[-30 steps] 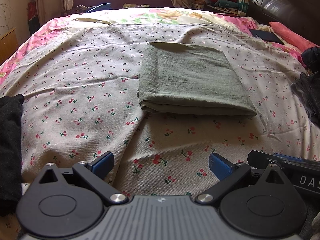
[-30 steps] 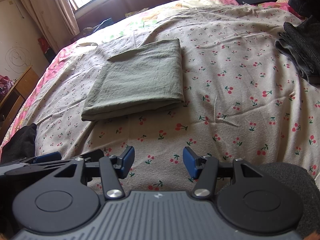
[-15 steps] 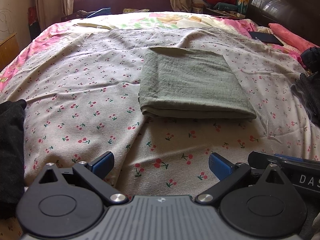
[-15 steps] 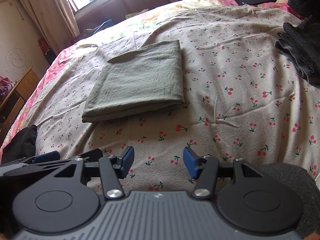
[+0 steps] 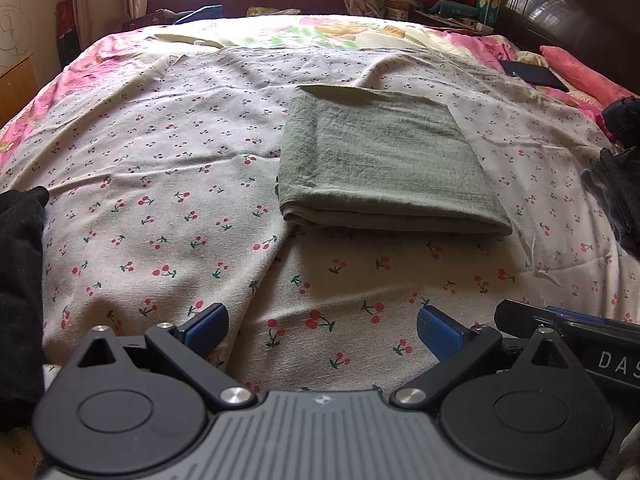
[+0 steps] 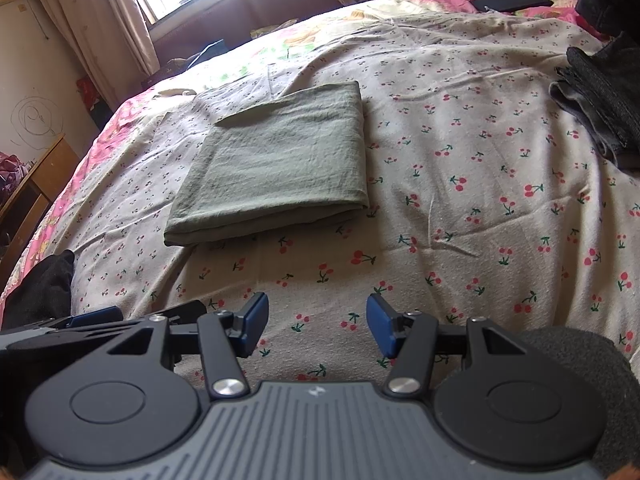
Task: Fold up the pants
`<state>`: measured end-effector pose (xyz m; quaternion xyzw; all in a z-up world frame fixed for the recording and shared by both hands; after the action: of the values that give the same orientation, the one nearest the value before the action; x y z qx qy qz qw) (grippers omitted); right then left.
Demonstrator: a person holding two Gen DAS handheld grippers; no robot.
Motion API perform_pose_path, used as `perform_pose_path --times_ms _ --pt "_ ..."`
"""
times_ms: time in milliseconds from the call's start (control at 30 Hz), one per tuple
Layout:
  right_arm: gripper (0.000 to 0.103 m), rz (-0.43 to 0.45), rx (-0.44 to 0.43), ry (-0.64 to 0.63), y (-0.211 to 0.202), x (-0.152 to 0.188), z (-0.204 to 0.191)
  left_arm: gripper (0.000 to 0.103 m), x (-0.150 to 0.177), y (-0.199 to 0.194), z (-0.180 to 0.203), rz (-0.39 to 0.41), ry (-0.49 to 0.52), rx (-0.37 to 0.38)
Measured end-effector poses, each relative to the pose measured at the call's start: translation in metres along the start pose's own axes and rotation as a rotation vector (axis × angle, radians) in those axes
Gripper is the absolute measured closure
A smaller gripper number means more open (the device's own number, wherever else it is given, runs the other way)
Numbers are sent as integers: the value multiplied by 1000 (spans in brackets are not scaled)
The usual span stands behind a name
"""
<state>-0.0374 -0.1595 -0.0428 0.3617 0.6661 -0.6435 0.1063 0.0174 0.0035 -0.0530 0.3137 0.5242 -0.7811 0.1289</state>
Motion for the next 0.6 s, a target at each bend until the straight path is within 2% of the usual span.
perform_pose_path --times_ms 600 --pt "47 -1 2 -8 2 0 -1 0 -2 -2 -6 26 -42 -5"
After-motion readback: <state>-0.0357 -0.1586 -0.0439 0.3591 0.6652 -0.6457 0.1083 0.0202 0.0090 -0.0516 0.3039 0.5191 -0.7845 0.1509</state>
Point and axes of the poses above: each gripper's, at about its wrist camera, not at the fingertips, and y roughly the way its jaws point, z to its right, x to its underside, the point moved 6 cm from there along y, roughly the way its jaws point, and after that the axes turned 15 degrees about x, right-handed, at the moved point
